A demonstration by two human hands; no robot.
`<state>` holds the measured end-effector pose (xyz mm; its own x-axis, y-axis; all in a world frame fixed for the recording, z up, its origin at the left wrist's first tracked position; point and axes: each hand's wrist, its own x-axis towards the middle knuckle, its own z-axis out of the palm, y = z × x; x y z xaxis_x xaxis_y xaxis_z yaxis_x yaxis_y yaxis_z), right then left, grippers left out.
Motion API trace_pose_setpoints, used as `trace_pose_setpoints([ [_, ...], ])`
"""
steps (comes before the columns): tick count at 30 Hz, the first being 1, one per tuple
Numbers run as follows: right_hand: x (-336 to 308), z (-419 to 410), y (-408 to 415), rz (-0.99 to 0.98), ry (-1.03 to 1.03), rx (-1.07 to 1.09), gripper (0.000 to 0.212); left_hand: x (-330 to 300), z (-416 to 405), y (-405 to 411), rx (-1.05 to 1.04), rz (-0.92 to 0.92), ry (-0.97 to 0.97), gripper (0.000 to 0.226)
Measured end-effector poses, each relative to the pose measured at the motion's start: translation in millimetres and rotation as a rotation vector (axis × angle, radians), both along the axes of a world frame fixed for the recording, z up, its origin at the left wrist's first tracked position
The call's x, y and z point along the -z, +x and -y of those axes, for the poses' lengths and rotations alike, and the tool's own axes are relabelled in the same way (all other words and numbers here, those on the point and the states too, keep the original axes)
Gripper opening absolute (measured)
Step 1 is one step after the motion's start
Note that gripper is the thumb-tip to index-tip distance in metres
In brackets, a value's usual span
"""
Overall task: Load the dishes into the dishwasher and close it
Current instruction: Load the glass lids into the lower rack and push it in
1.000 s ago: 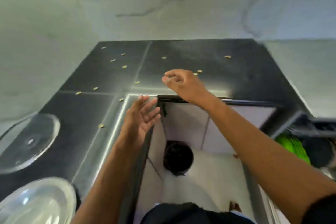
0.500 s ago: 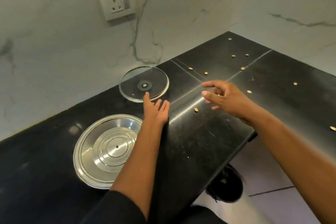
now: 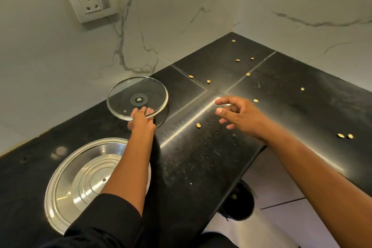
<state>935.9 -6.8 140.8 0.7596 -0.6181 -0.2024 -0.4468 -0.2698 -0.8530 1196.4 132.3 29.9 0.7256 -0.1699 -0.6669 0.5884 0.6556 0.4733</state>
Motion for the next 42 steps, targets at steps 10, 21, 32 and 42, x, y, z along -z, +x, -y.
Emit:
trace_pose_setpoints([
  [10, -15, 31, -60, 0.114, 0.007, 0.213, 0.040, -21, 36, -74, 0.428, 0.279, -0.065, 0.041],
  [21, -88, 71, -264, 0.371, 0.184, 0.279, 0.046, -96, 144, -245, 1.501, 0.797, -0.380, 0.047],
  [32, -39, -37, -663, 0.225, 0.280, 0.669, 0.048, -76, 222, -610, 2.417, 1.071, -0.539, 0.043],
  [42, 89, -204, -911, -0.030, 0.367, 1.228, 0.043, 59, 171, -934, 2.812, 1.491, -0.366, 0.074],
])
